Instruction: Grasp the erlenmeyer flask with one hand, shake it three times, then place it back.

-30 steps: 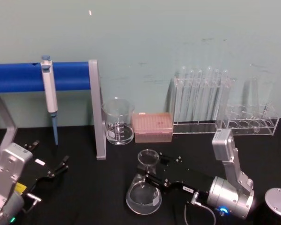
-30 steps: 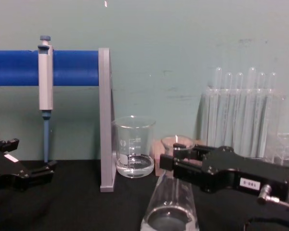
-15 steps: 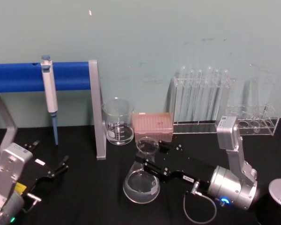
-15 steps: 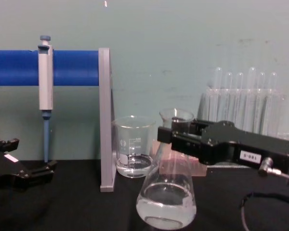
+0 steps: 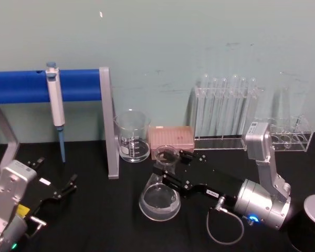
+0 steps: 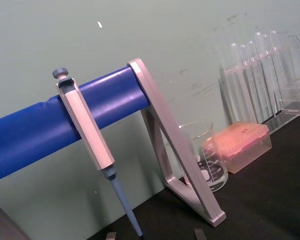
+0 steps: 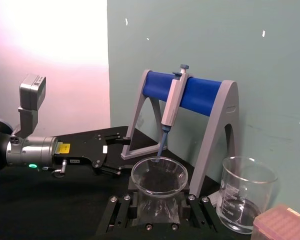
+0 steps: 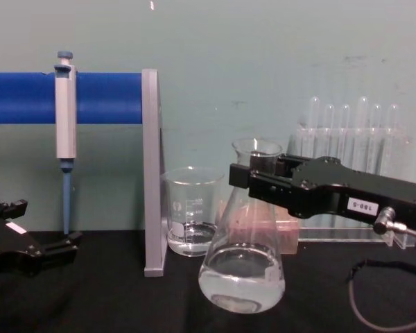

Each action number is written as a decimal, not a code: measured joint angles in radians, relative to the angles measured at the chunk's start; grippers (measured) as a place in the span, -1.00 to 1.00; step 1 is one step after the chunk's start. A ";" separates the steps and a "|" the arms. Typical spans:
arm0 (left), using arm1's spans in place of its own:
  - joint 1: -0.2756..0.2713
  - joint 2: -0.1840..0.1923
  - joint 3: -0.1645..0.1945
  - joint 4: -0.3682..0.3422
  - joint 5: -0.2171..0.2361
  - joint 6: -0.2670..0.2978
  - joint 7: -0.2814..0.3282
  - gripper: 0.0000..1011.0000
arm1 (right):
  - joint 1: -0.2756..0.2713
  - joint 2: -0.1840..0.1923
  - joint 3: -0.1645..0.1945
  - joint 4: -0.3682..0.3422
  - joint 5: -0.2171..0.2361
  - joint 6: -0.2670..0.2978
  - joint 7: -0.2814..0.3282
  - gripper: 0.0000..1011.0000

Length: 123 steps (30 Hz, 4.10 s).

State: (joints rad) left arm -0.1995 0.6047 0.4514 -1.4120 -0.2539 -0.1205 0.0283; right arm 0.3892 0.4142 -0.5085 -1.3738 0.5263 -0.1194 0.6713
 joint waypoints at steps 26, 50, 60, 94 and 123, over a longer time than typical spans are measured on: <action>0.000 0.000 0.000 0.000 0.000 0.000 0.000 0.98 | 0.020 -0.018 -0.054 0.003 0.017 0.008 0.050 -0.10; 0.000 0.000 0.000 0.000 0.000 0.000 0.000 0.98 | -0.002 -0.023 -0.062 -0.028 0.003 -0.011 -0.012 -0.10; 0.000 0.000 0.000 0.000 0.000 0.000 0.000 0.98 | -0.079 0.001 0.013 -0.104 -0.029 -0.015 -0.127 -0.10; 0.000 0.000 0.000 0.000 0.000 0.000 0.000 0.98 | -0.260 0.038 0.234 -0.232 -0.082 0.029 -0.282 -0.10; 0.000 0.000 0.000 0.000 0.000 0.000 0.000 0.98 | -0.075 -0.048 -0.015 -0.126 -0.052 0.036 -0.029 -0.10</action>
State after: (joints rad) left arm -0.1995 0.6047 0.4514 -1.4120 -0.2539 -0.1205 0.0283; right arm 0.3142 0.3660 -0.5237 -1.4998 0.4740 -0.0832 0.6420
